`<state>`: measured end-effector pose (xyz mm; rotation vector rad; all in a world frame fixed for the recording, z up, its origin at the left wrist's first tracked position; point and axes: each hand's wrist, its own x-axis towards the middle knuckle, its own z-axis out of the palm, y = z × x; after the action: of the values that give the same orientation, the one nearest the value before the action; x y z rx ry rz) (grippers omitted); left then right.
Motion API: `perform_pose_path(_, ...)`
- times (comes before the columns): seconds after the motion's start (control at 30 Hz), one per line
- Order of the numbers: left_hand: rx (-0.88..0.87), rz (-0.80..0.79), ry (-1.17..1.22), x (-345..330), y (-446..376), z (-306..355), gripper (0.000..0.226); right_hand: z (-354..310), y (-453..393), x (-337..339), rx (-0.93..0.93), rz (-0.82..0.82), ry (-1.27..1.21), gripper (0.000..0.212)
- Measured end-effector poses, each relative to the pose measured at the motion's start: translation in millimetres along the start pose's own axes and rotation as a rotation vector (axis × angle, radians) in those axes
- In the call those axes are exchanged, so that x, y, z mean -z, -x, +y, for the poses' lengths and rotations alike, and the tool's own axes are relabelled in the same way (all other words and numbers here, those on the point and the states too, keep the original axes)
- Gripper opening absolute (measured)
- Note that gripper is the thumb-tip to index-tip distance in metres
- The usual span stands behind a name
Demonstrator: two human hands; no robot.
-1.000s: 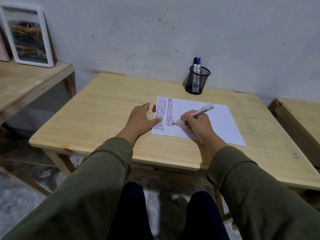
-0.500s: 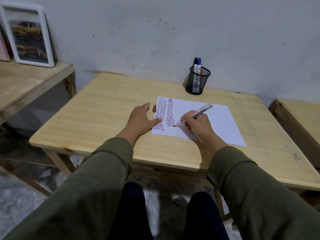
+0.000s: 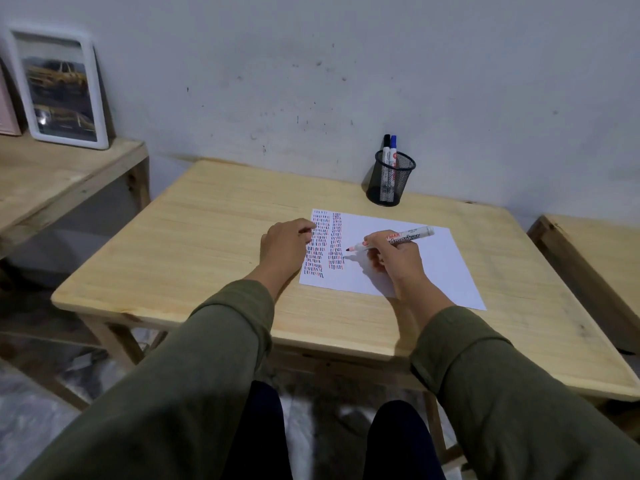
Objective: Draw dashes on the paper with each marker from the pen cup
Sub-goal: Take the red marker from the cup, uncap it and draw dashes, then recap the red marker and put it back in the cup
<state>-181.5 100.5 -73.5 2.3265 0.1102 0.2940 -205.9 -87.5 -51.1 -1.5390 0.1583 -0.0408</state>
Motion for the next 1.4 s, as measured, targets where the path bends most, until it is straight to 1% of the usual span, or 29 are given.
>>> perform_pose_path(0.07, 0.025, 0.055, 0.121, 0, -1, 9, 0.026, -10, -1, 0, 0.017, -0.034, -0.039, 0.007)
perform_pose_path(0.17, 0.122, 0.141, 0.442, 3, -5, 33, 0.020, -30, -8, 0, 0.060, -0.043, -0.057, 0.006)
perform_pose_path(0.23, 0.164, 0.145, 0.605, 8, -11, 49, 0.017, -44, -12, -1, 0.098, -0.047, -0.073, 0.006)
perform_pose_path(0.27, 0.167, 0.131, 0.641, 10, -15, 57, 0.017, -51, -14, -1, 0.119, -0.051, -0.081, 0.007)
perform_pose_path(0.37, 0.148, 0.069, 0.698, 16, -25, 70, 0.020, -68, -17, -1, 0.164, -0.054, -0.106, 0.007)
perform_pose_path(0.5, 0.114, 0.016, 0.786, 16, -30, 84, 0.017, -81, -20, -1, 0.186, -0.062, -0.107, 0.008)
perform_pose_path(0.63, 0.084, -0.011, 0.777, 17, -30, 97, 0.015, -89, -20, 0, 0.198, -0.056, -0.121, 0.006)
perform_pose_path(0.8, 0.083, -0.026, 0.784, 22, -28, 107, 0.020, -96, -19, 4, 0.208, -0.059, -0.135, 0.006)
perform_pose_path(0.93, 0.053, -0.038, 0.752, 22, -28, 113, 0.016, -99, -20, 7, 0.204, -0.065, -0.142, 0.007)
perform_pose_path(1.03, 0.044, -0.060, 0.728, 19, -28, 116, 0.021, -100, -20, 7, 0.203, -0.083, -0.135, 0.011)
perform_pose_path(1.13, 0.103, -0.115, 0.813, 20, -27, 123, 0.025, -102, -20, 8, 0.212, -0.110, -0.129, 0.016)
perform_pose_path(1.23, 0.206, -0.141, 0.962, 22, -27, 132, 0.016, -104, -19, 9, 0.211, -0.126, -0.151, 0.019)
perform_pose_path(1.3, 0.253, -0.135, 1.077, 22, -26, 139, 0.011, -106, -18, 9, 0.198, -0.136, -0.233, 0.019)
perform_pose_path(1.4, 0.269, -0.118, 1.135, 19, -25, 143, 0.005, -108, -16, 9, 0.180, -0.162, -0.360, 0.013)
